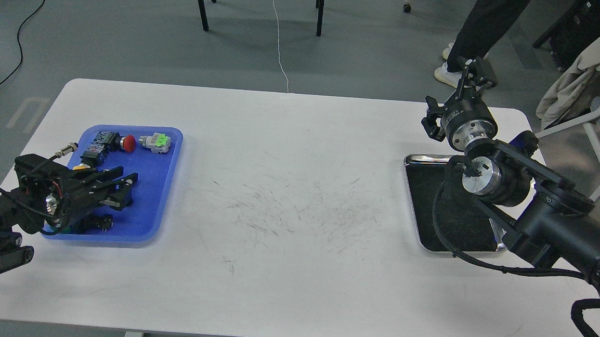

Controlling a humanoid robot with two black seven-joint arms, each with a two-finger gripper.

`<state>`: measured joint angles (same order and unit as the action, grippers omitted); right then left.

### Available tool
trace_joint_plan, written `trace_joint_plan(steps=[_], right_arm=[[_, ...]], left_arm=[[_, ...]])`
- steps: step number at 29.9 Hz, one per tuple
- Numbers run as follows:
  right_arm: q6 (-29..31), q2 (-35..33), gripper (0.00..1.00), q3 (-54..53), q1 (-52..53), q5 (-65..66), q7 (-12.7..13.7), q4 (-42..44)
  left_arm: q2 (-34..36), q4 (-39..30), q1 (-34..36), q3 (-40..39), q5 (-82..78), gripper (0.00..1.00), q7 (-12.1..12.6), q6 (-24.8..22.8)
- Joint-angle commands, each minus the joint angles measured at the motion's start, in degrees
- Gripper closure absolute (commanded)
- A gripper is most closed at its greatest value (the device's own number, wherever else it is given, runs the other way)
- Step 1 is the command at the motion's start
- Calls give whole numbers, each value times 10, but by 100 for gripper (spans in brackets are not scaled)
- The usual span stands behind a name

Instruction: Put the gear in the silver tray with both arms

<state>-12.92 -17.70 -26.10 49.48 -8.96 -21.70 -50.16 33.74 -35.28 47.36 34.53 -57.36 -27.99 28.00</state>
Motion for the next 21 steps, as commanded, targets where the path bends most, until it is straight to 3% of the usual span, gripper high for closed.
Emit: trace_joint_plan(steps=[1,6,12,16,21], right_arm=[[0,-1,1,0,1,0,0,1],[0,1,1,0,-1,0,0,0],[0,1,1,0,1,0,0,0],[0,1,1,0,1,0,0,0],[0,1,1,0,2,0,0,0]], left_arm=[[-1,16,-10,-13,4,60,0,0],[-1,9,-15,-17,9,56,0,0],[-2,11,-15,-18,11,34,0,0],[-3,13,-18,-59,9,19,0,0],[-3,14,-21,-76,8,16,0,0]])
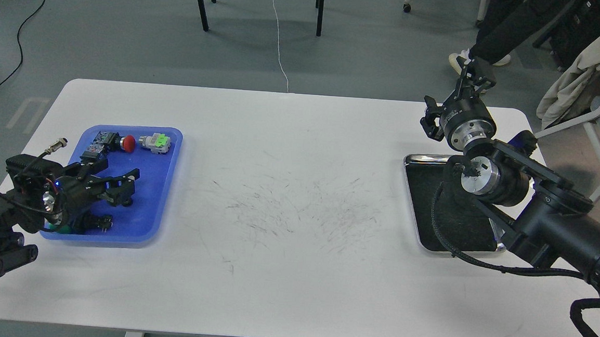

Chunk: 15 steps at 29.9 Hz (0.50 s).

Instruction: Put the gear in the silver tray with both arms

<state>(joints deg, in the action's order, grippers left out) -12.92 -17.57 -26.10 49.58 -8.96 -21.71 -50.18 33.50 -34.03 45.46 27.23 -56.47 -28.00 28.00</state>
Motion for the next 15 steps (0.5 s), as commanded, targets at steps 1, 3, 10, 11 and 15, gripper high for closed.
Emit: trace_joint_plan(steps=[1,3,10,11,15], right_arm=[[0,0,1,0,1,0,0,0],[0,0,1,0,0,0,0,0],[0,0,1,0,-1,0,0,0],[0,0,1,0,-1,0,0,0],[0,0,1,0,1,0,0,-1]], left_arm=[[0,4,-2,-3,-1,16,0,0],[-2,4,-3,-3,-1,16,0,0],[-6,0,-20,-8,-2,20,0,0],[-10,1,-21,-8,-2,20,0,0],[-14,5,-21,-8,0,22,0,0]])
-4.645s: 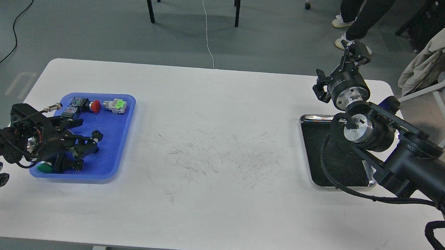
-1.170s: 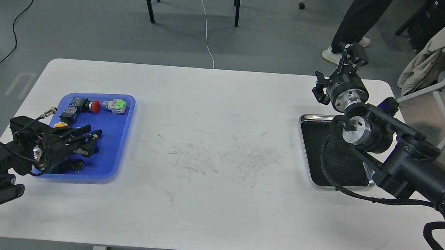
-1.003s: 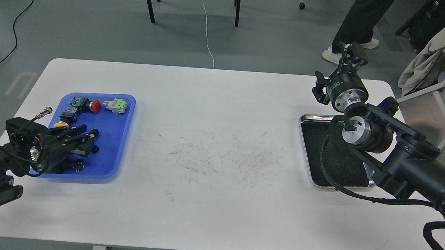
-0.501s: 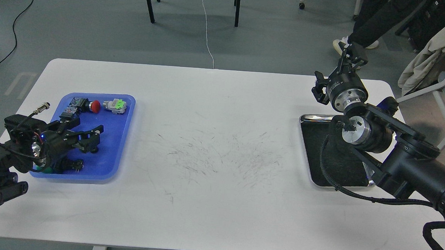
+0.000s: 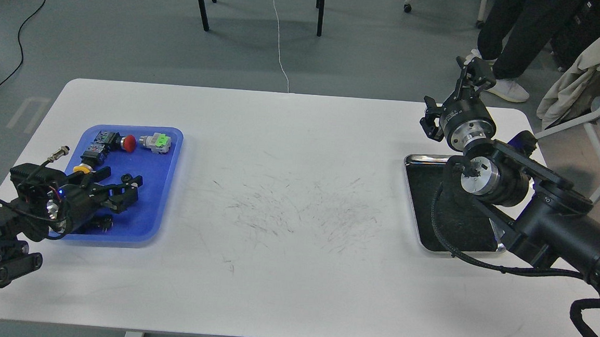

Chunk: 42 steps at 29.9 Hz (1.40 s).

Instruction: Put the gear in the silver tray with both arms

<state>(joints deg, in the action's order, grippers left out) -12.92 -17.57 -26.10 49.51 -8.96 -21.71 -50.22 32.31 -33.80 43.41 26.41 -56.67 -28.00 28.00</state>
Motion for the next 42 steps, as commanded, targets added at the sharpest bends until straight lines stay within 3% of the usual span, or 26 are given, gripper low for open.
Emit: trace_joint_plan(steps=[1,8,21,28,42], right_arm=[[-1,0,1,0,2,0,0,-1],[0,-1,1,0,1,0,0,-1],[0,-3,1,0,0,0,0,-1],[-1,-3,1,0,-2,0,0,-1],[0,-3,1,0,-1,0,1,0]], left_arm=[[-3,4,-1,0,2,22,0,0],[-4,5,-5,0,2,22,0,0],[-31,53,-18,0,2,34,0,0],[-36,53,-17,1,0,48,0,0],[-29,50,-18,4,-1,63,0,0]])
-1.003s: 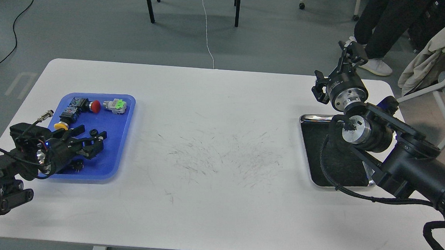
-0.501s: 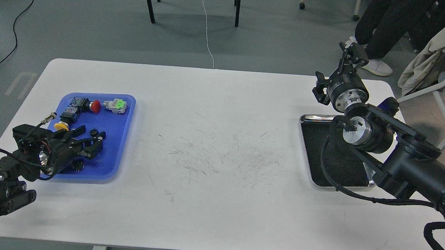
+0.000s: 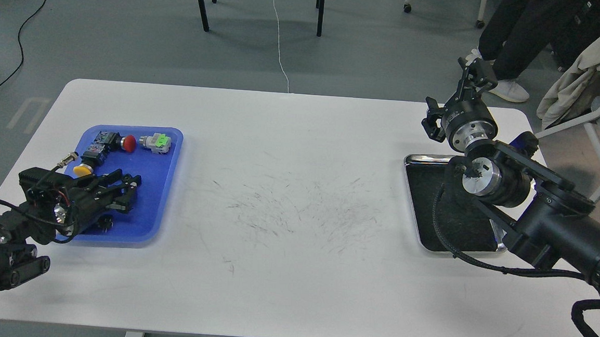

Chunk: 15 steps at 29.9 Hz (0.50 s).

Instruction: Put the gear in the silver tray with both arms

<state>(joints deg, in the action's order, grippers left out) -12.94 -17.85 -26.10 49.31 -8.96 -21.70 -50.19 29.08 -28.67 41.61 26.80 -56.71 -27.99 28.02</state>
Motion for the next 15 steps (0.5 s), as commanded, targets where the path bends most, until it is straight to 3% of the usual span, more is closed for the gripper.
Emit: trace_joint_plan(steps=[1,15], right_arm=[[0,0,1,0,0,1,0,1],[-1,1,1,0,1,11,1,1]], left_arm=[[3,-1,0,0,0,64,0,0],[8,0,3,-8,12,70,0,0]])
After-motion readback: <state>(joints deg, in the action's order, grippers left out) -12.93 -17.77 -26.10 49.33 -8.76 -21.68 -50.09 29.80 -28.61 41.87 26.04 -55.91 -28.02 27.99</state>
